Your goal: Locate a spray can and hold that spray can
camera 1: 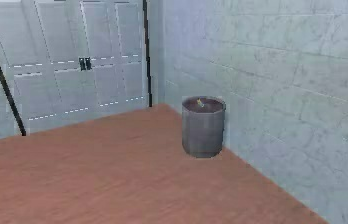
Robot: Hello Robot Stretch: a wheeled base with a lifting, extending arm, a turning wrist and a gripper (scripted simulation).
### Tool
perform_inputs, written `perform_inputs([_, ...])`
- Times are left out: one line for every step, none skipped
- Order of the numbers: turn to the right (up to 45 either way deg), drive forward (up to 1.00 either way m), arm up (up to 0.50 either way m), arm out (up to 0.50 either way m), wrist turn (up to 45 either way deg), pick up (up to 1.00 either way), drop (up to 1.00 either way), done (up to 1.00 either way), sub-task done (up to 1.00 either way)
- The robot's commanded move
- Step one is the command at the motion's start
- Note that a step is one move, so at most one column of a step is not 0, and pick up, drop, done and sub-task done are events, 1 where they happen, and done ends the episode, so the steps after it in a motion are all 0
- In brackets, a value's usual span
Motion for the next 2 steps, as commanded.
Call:
perform_inputs([45.0,0.00,0.00,0.00,0.0,0.00,0.00,0.00,0.00])
perform_inputs([45.0,0.00,0.00,0.00,0.0,0.00,0.00,0.00,0.00])
